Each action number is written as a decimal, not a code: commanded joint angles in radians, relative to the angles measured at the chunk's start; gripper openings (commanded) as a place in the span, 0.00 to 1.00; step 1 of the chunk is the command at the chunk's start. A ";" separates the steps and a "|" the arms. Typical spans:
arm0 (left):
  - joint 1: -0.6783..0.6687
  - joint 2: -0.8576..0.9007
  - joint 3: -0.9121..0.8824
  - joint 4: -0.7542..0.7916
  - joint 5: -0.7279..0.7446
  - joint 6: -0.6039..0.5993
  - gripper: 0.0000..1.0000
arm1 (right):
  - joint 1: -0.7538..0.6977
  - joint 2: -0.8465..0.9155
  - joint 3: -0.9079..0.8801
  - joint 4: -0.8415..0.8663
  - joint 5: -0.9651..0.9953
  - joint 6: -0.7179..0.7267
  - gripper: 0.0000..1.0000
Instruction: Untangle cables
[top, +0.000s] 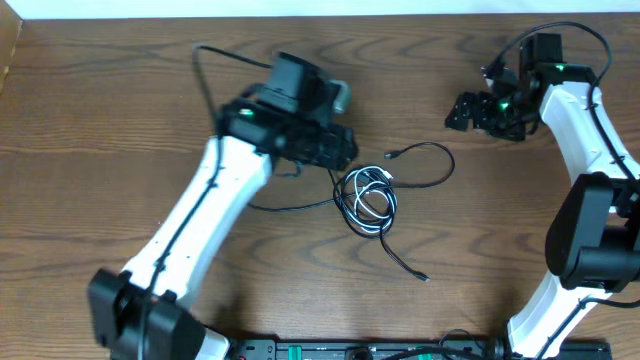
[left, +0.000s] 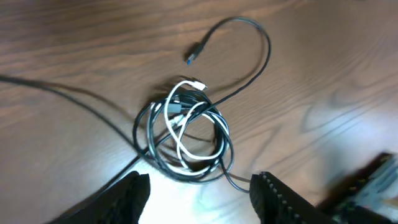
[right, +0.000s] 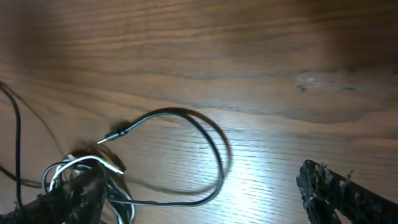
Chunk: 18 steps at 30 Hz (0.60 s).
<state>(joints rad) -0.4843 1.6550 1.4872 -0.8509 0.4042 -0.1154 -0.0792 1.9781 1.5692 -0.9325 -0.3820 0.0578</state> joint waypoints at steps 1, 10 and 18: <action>-0.067 0.059 -0.005 0.023 -0.101 -0.002 0.54 | -0.016 -0.027 0.018 -0.006 0.010 -0.003 0.95; -0.196 0.220 -0.005 0.090 -0.110 -0.095 0.42 | -0.018 -0.027 0.018 -0.018 0.017 -0.003 0.97; -0.257 0.290 -0.005 0.117 -0.111 -0.108 0.41 | -0.018 -0.027 0.018 -0.018 0.017 -0.003 0.98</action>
<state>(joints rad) -0.7296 1.9182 1.4868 -0.7357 0.3080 -0.2081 -0.0952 1.9778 1.5696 -0.9493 -0.3664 0.0582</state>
